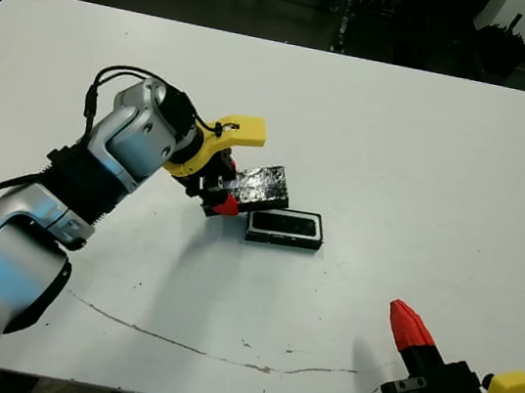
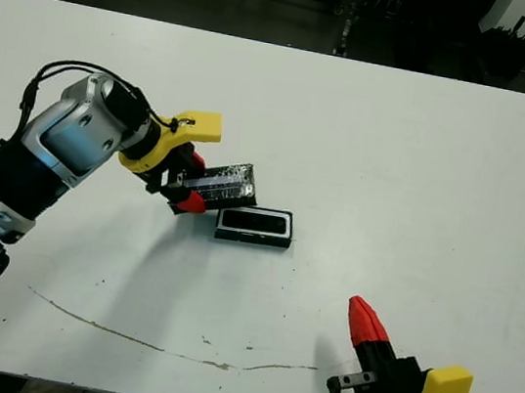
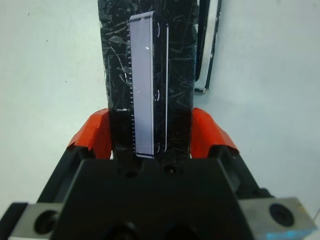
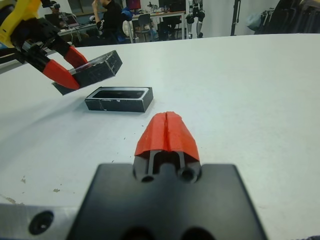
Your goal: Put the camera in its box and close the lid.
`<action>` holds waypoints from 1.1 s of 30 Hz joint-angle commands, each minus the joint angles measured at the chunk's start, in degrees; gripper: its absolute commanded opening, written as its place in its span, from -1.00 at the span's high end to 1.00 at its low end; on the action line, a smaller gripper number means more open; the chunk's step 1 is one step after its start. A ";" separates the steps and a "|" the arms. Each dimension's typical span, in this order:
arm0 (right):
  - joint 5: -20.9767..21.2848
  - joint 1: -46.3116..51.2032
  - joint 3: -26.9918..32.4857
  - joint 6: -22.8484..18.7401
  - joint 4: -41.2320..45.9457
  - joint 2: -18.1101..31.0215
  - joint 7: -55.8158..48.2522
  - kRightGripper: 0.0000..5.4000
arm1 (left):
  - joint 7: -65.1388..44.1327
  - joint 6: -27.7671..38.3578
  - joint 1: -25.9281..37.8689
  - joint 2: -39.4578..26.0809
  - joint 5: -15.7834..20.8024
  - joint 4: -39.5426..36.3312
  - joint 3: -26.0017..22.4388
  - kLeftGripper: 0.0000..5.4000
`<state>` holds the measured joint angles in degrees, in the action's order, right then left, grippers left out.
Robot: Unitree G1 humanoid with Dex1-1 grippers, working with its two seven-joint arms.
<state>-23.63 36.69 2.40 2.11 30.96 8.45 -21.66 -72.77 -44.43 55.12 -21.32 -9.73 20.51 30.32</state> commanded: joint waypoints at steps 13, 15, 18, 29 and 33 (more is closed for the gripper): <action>0.22 0.33 0.75 -0.55 0.76 0.67 0.72 1.00 | 0.56 7.16 -0.32 0.42 1.97 3.95 1.11 -0.17; 0.21 0.61 0.70 -1.51 1.38 0.79 1.23 1.00 | -0.42 8.61 -0.08 0.62 2.34 4.86 1.13 -0.17; 0.61 0.95 0.64 -1.74 1.94 0.95 1.50 1.00 | -1.78 10.03 0.44 1.18 2.58 6.39 1.26 -0.17; 0.39 1.75 0.02 -2.47 2.61 0.76 1.72 1.00 | -7.21 10.15 3.42 3.87 2.71 12.30 3.33 -0.17; 0.82 2.13 -0.25 -1.42 2.55 0.52 1.41 1.00 | -7.52 11.40 3.18 4.61 2.41 13.76 3.59 -0.17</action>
<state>-23.03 38.18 2.19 0.74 33.31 8.82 -20.49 -79.52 -33.52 58.37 -17.39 -7.05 33.36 33.05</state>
